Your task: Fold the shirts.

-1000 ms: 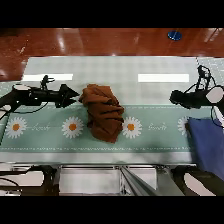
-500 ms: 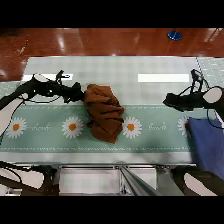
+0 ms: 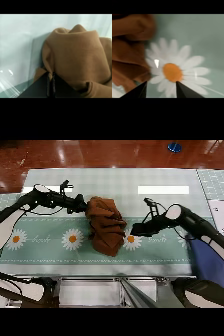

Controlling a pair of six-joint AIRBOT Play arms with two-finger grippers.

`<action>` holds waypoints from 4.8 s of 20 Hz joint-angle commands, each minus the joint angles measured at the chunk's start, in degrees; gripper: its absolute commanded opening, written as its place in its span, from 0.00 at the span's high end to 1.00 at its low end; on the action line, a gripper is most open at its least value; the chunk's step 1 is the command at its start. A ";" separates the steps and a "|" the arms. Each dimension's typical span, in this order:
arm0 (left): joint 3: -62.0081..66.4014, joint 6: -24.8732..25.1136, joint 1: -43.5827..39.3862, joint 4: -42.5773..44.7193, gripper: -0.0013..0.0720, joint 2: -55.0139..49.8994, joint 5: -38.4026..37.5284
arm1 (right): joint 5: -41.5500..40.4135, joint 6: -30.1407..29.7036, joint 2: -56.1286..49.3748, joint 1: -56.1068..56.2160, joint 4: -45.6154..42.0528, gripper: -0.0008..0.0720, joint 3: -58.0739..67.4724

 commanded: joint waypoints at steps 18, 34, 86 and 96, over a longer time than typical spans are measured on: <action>14.03 -2.19 7.76 -0.33 0.95 17.22 -2.84 | 2.58 -6.69 0.46 -5.05 -0.02 0.96 32.48; 24.37 -3.34 21.27 9.64 0.95 61.46 -16.09 | 37.51 1.68 25.09 -8.07 -27.58 0.96 64.54; 6.19 3.19 -2.75 20.79 0.84 -2.16 -32.41 | 13.86 -9.11 20.98 -41.92 2.80 0.43 -22.93; 11.89 2.64 -2.21 20.72 0.95 -0.70 -29.57 | -4.44 0.74 13.33 -11.89 11.91 0.43 -21.73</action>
